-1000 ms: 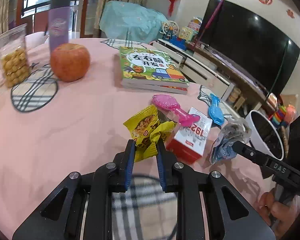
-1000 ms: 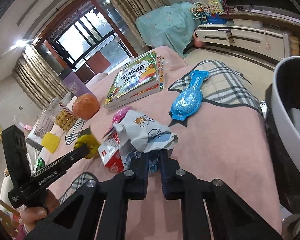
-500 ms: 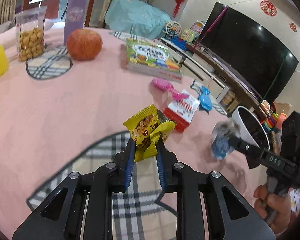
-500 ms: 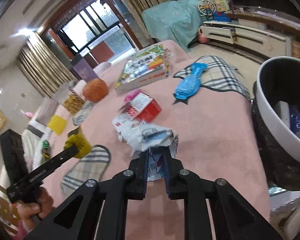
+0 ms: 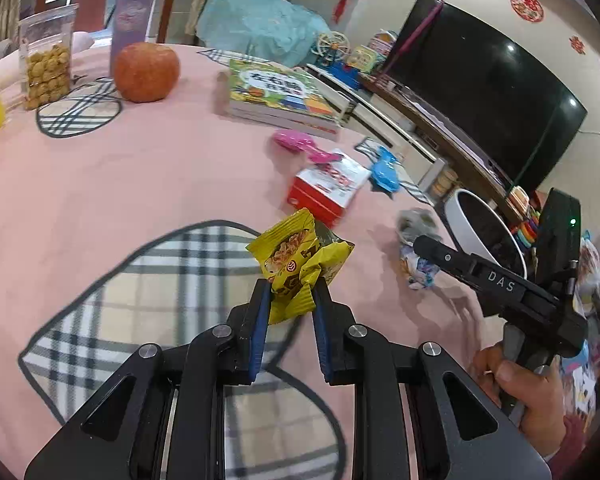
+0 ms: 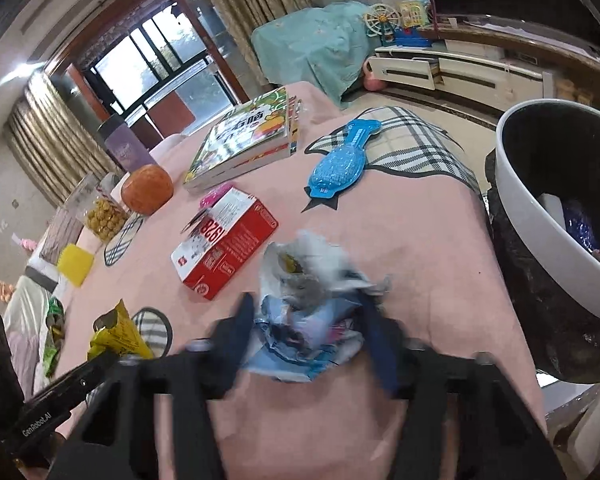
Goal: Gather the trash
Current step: 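Carry the yellow snack bag and crumpled wrapper over the bin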
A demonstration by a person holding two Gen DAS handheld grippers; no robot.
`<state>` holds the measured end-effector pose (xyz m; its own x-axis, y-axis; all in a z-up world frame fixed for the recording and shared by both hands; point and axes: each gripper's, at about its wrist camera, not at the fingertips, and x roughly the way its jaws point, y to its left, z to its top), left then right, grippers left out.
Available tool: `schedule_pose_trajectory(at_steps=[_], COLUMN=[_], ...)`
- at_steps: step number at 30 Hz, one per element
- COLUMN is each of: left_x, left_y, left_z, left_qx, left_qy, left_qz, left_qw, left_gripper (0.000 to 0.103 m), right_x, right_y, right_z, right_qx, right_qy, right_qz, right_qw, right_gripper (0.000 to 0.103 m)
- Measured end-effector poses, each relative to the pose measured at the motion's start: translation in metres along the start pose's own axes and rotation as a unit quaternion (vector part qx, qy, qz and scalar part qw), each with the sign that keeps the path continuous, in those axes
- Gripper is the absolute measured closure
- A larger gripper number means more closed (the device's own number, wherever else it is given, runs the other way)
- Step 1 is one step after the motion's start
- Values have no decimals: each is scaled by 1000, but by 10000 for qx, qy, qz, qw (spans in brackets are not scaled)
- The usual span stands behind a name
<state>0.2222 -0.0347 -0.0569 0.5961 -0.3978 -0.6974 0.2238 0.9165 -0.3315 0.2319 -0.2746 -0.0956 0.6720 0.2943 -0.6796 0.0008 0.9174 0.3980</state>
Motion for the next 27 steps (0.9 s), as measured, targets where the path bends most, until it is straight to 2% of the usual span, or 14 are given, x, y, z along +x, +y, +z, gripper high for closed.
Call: schedule_pose_trajectory(at_steps=[4,5,13,27], left_x=[2,2,1,12], left_y=[-17,-21,-40,-89], left_z=[-3,-3,0,-3], left_qx=[144,180,343,801], left_qy=[33,34,29,92], left_qz=[-92,-106,-159,-371], left_qw=[9998,9998,9993,9961], left_gripper=[83,83,83,83], right_x=[-17,-20,-46,-92], right_y=[-1,-1,-13,-40], right_z=[-2,-3,-5,-8], right_qx=[-95,-112,13,168], right_qy=[-109,-126,-232,-552], right_qz=[108,127,399,305], right_qw=[9998,9998,9989,9979], right_gripper=[91,92,92,93])
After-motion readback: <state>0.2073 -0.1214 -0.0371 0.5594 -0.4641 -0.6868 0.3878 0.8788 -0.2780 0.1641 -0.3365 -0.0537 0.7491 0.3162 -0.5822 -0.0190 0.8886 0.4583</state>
